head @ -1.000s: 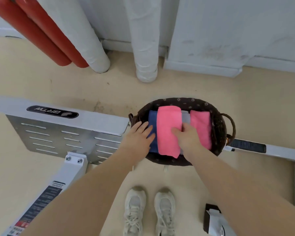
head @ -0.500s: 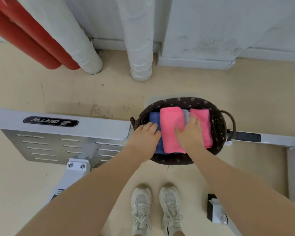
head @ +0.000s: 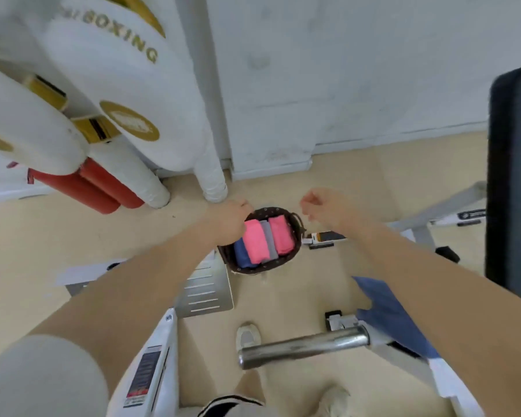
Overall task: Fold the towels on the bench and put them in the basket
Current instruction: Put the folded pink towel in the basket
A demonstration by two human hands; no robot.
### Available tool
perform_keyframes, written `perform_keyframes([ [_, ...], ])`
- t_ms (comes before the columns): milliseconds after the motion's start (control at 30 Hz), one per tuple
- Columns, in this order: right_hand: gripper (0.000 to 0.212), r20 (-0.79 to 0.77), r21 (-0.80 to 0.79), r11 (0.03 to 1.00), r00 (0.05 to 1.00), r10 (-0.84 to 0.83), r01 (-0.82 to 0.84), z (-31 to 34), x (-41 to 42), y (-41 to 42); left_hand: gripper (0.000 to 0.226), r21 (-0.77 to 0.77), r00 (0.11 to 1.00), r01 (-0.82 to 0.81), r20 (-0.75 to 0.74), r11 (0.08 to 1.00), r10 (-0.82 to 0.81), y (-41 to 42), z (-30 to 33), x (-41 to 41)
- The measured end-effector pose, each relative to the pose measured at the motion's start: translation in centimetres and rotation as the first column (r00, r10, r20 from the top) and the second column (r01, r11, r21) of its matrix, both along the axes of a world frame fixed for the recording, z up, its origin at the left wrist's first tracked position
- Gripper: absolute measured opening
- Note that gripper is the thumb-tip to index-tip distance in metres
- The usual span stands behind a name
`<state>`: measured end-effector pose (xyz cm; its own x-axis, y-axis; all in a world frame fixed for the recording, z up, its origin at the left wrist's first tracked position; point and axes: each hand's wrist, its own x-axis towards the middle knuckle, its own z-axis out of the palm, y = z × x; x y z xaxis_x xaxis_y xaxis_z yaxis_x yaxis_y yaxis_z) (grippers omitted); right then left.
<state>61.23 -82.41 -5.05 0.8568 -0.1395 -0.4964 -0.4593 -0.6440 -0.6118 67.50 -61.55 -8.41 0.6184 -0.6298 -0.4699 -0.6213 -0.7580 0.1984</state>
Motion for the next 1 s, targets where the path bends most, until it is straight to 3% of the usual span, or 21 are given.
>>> perform_keyframes([
  [100,0.009,0.065,-0.014,0.999,0.997,-0.044,0.045,5.9,-4.1,-3.8,0.045,-0.041,0.999,-0.030,-0.017,0.999,0.030,-3.7,5.2,-2.0],
  [200,0.012,0.125,-0.007,0.993,0.985,-0.117,0.119,9.5,-9.7,-7.7,0.042,-0.192,0.998,-0.062,0.003,0.979,0.064,-9.5,9.0,-5.3],
  [300,0.012,0.166,-0.040,0.988,0.976,-0.140,0.149,11.4,-15.8,-11.9,0.037,-0.353,0.996,-0.087,-0.005,0.931,0.091,-15.5,11.2,-11.0],
  [400,0.016,0.220,-0.020,0.985,0.962,-0.164,0.173,12.6,-22.1,-16.1,0.035,-0.420,0.988,-0.153,-0.060,0.895,0.141,-20.5,11.4,-17.6],
  [500,0.020,0.241,-0.019,0.985,0.957,-0.163,0.173,12.4,-28.5,-20.5,0.035,-0.417,0.980,-0.199,-0.093,0.887,0.177,-24.2,10.3,-24.1],
  [667,0.019,0.127,-0.018,0.984,0.977,-0.173,0.176,9.6,-35.7,-25.8,0.032,-0.357,0.966,-0.254,-0.142,0.899,0.217,-27.3,7.5,-31.9],
  [867,0.028,0.027,-0.054,0.994,0.996,-0.090,0.092,4.7,-35.3,-28.1,0.014,-0.257,0.930,-0.362,-0.168,0.896,0.327,-29.8,2.7,-33.6],
  [1000,0.032,-0.053,-0.033,0.998,0.997,-0.047,0.045,0.3,-32.4,-28.2,0.022,-0.238,0.832,-0.553,-0.207,0.799,0.514,-31.3,0.1,-32.0],
])
